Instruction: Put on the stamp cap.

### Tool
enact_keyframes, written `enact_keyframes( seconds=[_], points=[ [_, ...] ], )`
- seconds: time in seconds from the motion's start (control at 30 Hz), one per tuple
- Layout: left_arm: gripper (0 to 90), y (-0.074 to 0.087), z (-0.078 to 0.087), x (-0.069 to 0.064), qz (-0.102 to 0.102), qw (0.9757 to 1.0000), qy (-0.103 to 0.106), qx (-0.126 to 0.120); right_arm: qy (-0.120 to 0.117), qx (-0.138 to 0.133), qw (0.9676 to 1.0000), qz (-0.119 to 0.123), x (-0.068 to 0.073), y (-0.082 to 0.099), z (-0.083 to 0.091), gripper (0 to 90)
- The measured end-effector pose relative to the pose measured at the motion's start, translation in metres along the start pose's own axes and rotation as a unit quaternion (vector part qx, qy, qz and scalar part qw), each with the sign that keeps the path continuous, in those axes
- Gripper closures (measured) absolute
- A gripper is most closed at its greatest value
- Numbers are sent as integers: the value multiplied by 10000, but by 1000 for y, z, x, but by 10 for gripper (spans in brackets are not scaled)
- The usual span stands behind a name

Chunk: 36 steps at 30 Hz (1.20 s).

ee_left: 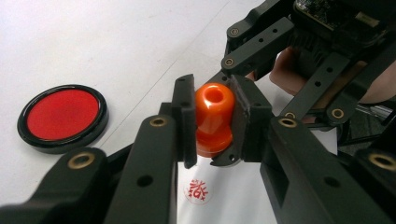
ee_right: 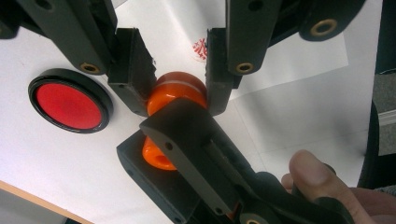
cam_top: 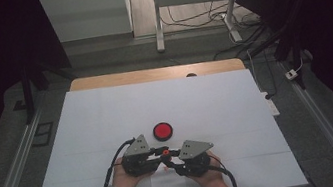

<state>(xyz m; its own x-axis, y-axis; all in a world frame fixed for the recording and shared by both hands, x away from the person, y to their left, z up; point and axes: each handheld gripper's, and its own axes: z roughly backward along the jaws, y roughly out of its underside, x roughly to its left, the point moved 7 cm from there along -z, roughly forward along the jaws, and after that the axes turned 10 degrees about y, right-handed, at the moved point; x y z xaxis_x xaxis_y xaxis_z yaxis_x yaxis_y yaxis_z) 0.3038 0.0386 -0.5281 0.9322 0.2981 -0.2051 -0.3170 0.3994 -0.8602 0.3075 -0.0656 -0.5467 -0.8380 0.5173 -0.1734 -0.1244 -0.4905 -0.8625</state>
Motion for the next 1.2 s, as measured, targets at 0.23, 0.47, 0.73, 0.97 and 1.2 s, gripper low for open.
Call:
enact_keyframes(
  seconds=[0.23, 0.47, 0.73, 0.97, 1.2],
  points=[
    [729, -1, 2, 0, -4, 10000, 36, -51, -36, -41, 10000, -46, 0, 0, 0, 636],
    [728, -3, 4, -1, 12, 9999, 60, -82, -13, -109, 9999, -45, -1, -2, 2, 631],
    [728, -5, 6, 0, 6, 9999, 23, -99, -35, -240, 9996, -133, -3, -5, 4, 549],
    [728, -6, 12, 4, 55, 9998, -25, -190, 11, -305, 9994, -180, -7, -6, 7, 472],
    [728, -6, 15, 7, 76, 9998, -63, -197, 127, -313, 9991, -244, -19, -2, 16, 438]
  ],
)
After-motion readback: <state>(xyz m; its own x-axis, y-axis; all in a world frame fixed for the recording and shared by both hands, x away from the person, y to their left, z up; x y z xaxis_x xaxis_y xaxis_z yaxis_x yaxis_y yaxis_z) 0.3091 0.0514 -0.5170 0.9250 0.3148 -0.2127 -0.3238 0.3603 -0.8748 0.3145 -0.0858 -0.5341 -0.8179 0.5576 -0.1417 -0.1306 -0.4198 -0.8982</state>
